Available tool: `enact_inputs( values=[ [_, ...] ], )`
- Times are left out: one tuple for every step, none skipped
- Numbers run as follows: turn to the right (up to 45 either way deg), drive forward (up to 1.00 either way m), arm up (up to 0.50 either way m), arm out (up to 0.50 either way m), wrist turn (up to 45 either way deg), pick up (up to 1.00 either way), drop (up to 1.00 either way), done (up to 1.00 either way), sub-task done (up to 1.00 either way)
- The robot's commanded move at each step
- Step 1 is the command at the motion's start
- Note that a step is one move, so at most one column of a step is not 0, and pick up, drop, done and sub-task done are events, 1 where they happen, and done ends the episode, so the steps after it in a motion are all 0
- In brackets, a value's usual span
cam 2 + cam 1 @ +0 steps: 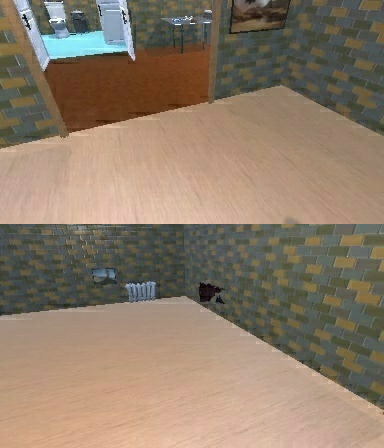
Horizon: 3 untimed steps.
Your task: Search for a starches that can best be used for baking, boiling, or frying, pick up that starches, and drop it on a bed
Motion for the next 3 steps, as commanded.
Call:
enact_inputs(
  values=[
    [39.0, 0.00, 0.00, 0.00, 0.0, 0.00, 0.00, 0.00, 0.00],
    [0.0, 0.20, 0.00, 0.00, 0.0, 0.00, 0.00, 0.00, 0.00],
    [45.0, 0.00, 0.00, 0.00, 0.0, 0.00, 0.00, 0.00, 0.00]
  ],
)
